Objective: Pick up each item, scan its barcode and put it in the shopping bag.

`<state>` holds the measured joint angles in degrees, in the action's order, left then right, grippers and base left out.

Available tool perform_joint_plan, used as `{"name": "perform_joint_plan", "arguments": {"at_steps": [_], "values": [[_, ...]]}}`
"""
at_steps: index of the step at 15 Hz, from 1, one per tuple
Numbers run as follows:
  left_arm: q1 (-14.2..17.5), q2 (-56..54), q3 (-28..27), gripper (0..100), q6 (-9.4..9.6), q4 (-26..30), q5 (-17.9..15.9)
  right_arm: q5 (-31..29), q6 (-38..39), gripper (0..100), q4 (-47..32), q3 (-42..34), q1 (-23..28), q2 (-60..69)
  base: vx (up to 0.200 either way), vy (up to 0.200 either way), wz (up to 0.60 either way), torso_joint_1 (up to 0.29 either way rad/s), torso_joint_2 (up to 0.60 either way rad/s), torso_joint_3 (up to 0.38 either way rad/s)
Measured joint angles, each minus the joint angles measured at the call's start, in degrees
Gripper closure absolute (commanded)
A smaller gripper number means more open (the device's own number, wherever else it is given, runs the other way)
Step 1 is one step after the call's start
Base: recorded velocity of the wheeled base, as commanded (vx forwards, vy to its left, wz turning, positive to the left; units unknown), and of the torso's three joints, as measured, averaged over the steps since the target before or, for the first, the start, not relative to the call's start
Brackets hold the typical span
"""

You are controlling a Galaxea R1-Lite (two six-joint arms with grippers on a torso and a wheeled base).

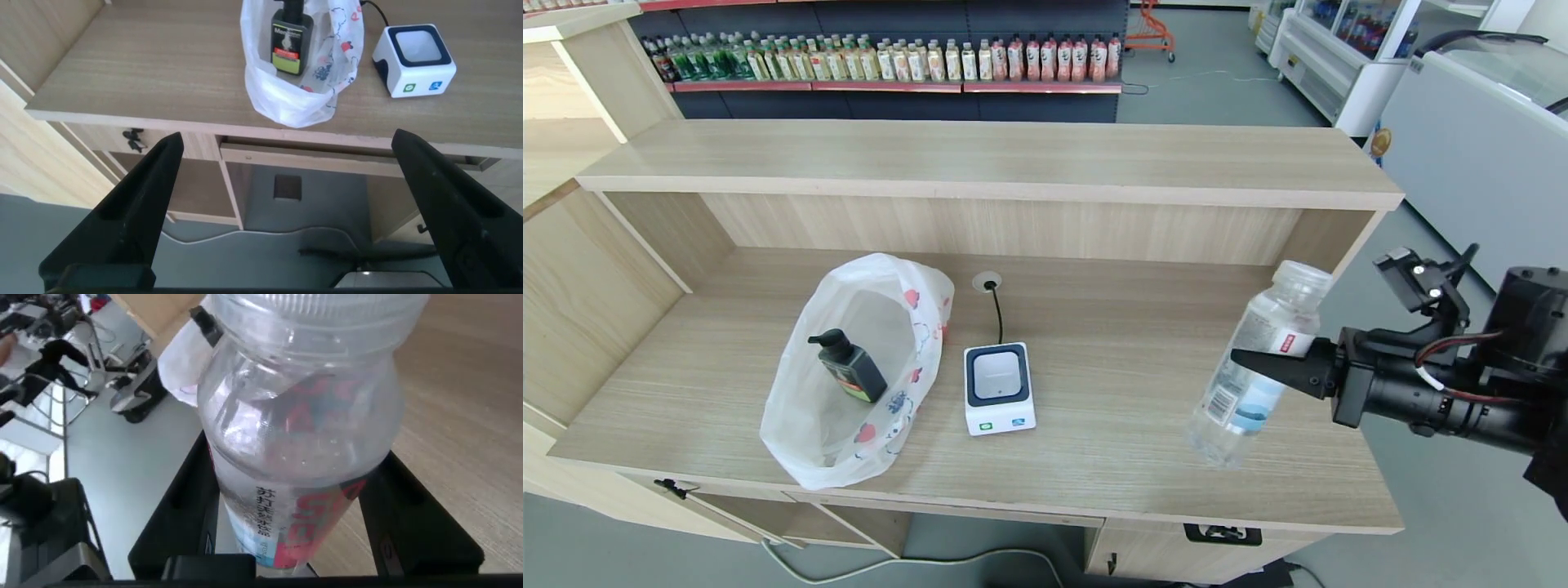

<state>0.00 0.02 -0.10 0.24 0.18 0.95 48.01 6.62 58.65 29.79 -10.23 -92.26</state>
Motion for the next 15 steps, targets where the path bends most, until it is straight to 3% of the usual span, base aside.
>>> {"name": "perform_joint_plan", "arguments": {"at_steps": [5, 15], "values": [[0.0, 0.0, 0.0, 0, 0.02, -0.02, 0.0, 19.43, -9.51, 100, 10.9, -1.4, -0.84, 4.19, 0.0, 0.0, 0.0, 0.0, 0.0, 0.0], [0.0, 0.0, 0.0, 0, 0.02, 0.0, 0.0, 25.08, -21.57, 100, 8.77, -4.85, -9.17, 8.03, 0.0, 0.0, 0.0, 0.0, 0.0, 0.0]]}}
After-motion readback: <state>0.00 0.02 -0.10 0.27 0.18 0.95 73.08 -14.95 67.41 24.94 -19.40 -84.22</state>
